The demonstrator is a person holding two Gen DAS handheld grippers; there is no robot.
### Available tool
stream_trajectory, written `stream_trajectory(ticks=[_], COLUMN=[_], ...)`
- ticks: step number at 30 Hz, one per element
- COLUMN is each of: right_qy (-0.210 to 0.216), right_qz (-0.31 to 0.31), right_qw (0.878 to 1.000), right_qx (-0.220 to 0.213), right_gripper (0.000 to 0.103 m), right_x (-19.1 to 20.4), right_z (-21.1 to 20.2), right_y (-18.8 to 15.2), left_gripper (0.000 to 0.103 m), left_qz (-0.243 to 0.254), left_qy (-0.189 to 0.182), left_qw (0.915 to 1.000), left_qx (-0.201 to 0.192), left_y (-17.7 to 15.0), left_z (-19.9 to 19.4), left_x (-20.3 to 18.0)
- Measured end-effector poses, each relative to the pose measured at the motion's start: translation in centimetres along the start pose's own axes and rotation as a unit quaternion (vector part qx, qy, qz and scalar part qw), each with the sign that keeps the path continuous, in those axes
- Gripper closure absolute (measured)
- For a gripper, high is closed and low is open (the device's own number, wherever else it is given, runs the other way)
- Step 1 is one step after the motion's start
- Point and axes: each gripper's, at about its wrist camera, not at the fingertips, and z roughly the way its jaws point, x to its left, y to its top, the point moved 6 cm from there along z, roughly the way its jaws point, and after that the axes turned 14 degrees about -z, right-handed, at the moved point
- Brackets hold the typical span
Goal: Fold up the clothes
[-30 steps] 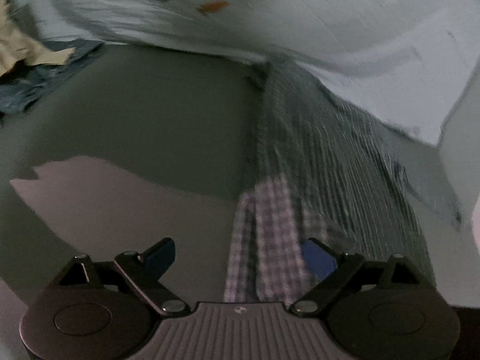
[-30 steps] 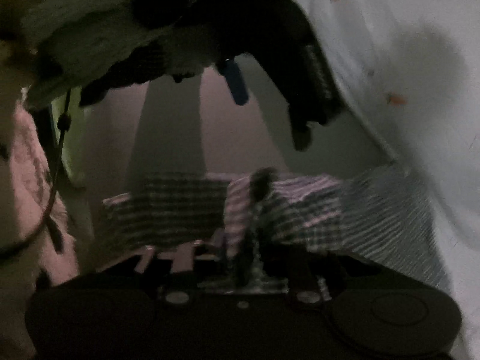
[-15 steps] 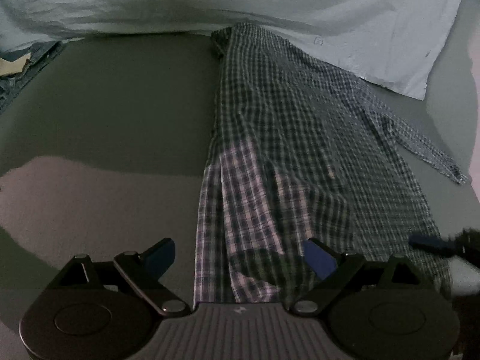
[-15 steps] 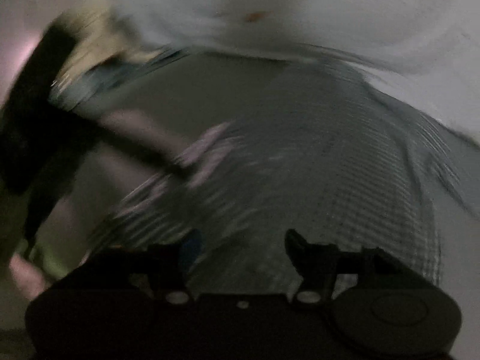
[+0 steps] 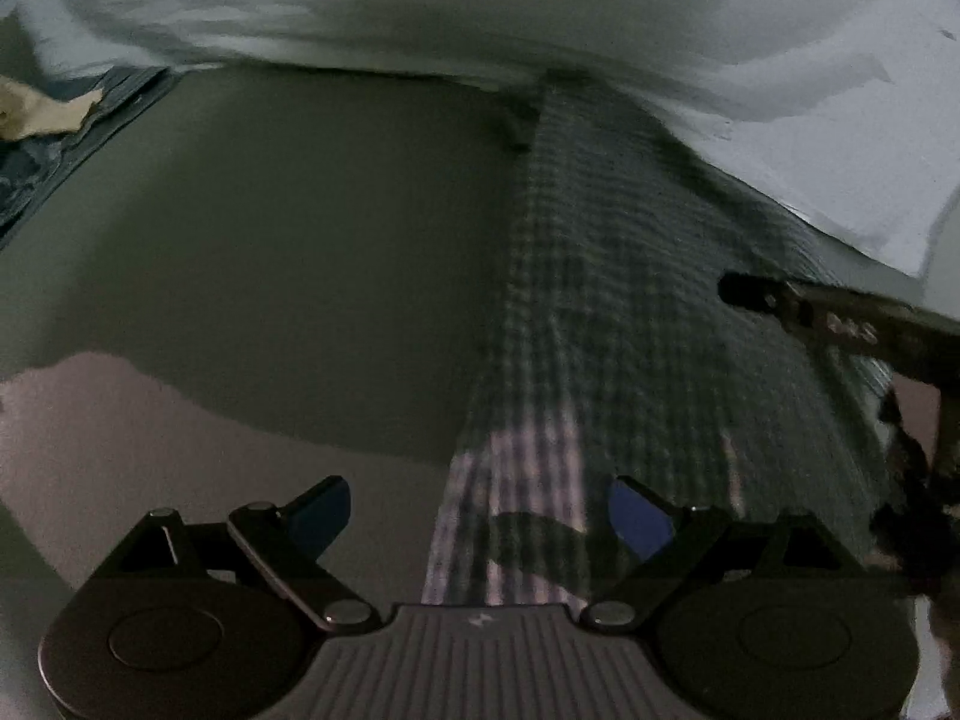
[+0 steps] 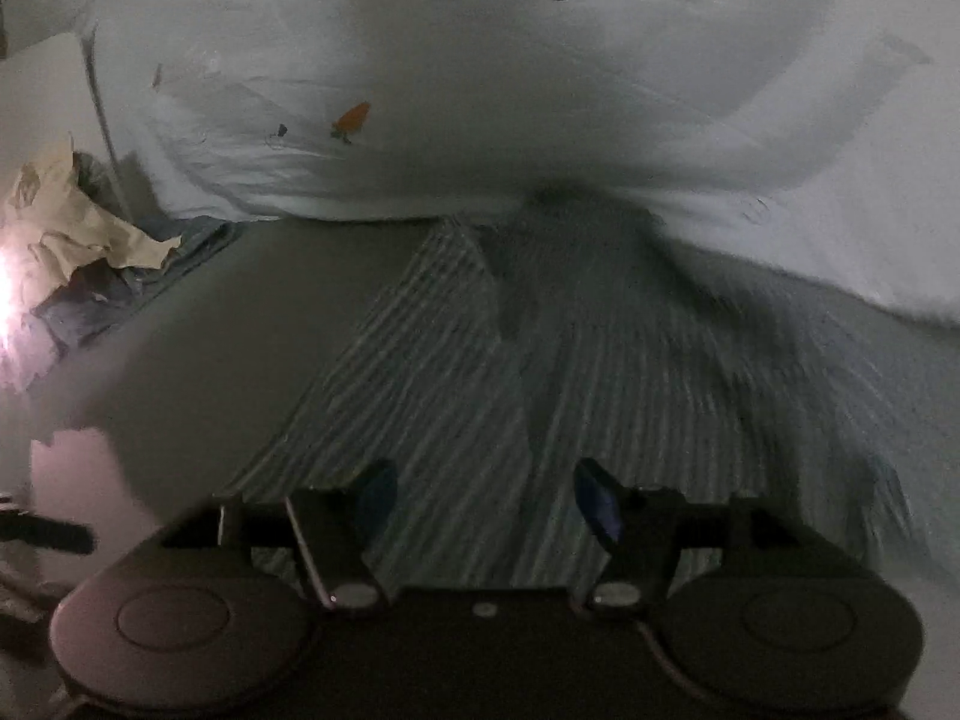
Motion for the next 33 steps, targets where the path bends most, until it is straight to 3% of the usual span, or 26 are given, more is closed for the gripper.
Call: stream_trajectory(ticks=[3,4,6,12,15,18,23,25,30,33], right_qy=[0.017,0.032,0.064,0.031,0.011,-0.018,-0.054,-0.053,-0.07,-0.098], right_qz=[-0.015,-0.017,-0.019,0.089,0.099,0.114,0.176,0.19,0.179,0.194], right_qw=[1.0,0.999,0.998,0.995,0.994,0.991,0.982,0.98,0.98,0.972], right_qx=[0.001,0.004,0.021,0.037,0.05,0.063,0.042,0.04,0.06,0.086], right_gripper=[0.038,0.053,0.099,0.102,0.096,0.067,0.046,0.033,0.024,0.016], right_x=[-1.2,-1.2,-0.9,-4.7,-5.1,-5.4,-6.5,-5.9,-3.1,-1.9], right_z=[4.3,5.3,6.8,6.9,7.3,6.6,0.9,-1.7,-7.2,-10.8], right_y=[1.7,2.3,3.0,1.5,0.7,0.9,1.1,0.0,-4.4,-7.7], left_gripper=[0.01,0.01,0.01,0.01,0.01,0.01,0.01,0.01,0.01,0.01], left_qz=[-0.018,-0.025,-0.037,-0.059,-0.054,-0.046,-0.048,-0.046,-0.018,-0.022], left_qy=[0.009,0.011,0.017,0.02,0.019,0.018,-0.014,-0.034,-0.082,-0.109], left_qw=[0.9998,0.9996,0.9991,0.998,0.9983,0.9987,0.9985,0.9981,0.9962,0.9937], left_qx=[-0.005,-0.006,-0.009,-0.008,-0.003,-0.005,-0.023,-0.024,-0.022,0.018], left_y=[1.4,1.8,2.7,3.5,3.0,2.7,2.8,2.6,0.5,-1.7], left_z=[0.9,1.1,1.7,3.1,3.1,2.2,-0.2,-0.7,-1.4,-1.0], left_x=[0.0,0.0,-0.1,0.3,0.6,1.0,1.6,1.5,0.0,-1.6])
